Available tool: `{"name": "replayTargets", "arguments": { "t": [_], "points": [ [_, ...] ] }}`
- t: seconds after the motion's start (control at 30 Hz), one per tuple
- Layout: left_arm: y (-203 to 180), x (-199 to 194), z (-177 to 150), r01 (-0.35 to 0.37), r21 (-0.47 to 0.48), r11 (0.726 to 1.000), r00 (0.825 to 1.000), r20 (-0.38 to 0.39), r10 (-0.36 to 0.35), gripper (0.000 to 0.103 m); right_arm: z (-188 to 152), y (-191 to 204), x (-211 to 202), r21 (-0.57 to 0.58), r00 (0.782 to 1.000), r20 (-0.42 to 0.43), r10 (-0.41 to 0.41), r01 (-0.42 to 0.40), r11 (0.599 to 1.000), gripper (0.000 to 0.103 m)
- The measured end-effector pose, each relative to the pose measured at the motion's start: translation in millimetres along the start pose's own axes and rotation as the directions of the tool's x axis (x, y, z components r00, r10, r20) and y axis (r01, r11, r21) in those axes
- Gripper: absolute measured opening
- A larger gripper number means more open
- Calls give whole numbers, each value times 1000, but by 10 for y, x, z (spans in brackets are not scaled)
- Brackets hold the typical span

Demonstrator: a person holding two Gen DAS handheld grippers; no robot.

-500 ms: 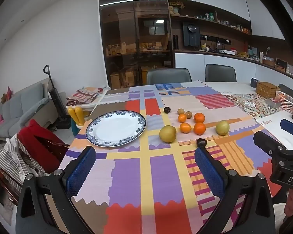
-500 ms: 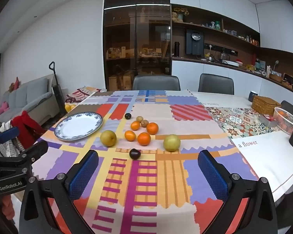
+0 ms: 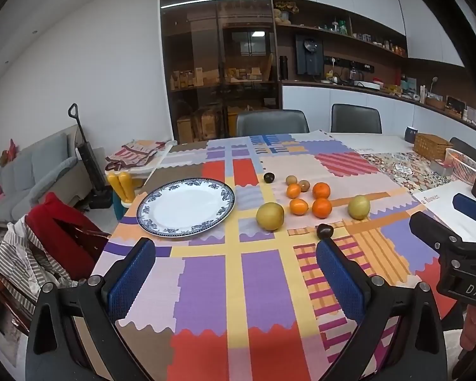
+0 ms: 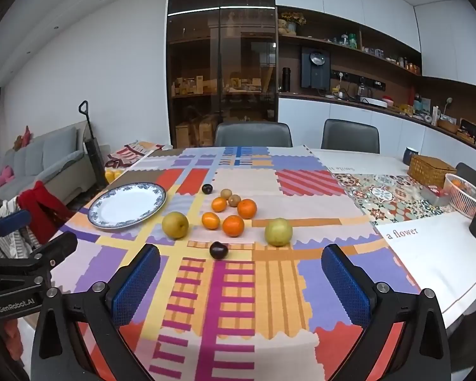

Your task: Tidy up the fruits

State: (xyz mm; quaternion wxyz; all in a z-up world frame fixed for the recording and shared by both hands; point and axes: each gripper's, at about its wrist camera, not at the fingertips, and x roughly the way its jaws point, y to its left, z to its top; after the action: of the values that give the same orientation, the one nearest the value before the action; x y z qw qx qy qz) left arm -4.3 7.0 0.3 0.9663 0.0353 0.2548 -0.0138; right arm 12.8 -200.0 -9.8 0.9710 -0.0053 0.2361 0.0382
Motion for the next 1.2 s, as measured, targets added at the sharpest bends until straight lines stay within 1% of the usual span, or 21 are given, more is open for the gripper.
{"name": "replayTargets", "arguments": {
  "t": [0.87,1.2],
  "points": [
    [-67,-6,16,6,4,1000,1000,-6,-6,103,14,15,-9,11,1000,-3,9,-9,1000,103],
    [-111,-33,41,8,5,1000,1000,9,-8,103,21,15,-34,16,1000,10,16,-16,1000,103]
  ]
}}
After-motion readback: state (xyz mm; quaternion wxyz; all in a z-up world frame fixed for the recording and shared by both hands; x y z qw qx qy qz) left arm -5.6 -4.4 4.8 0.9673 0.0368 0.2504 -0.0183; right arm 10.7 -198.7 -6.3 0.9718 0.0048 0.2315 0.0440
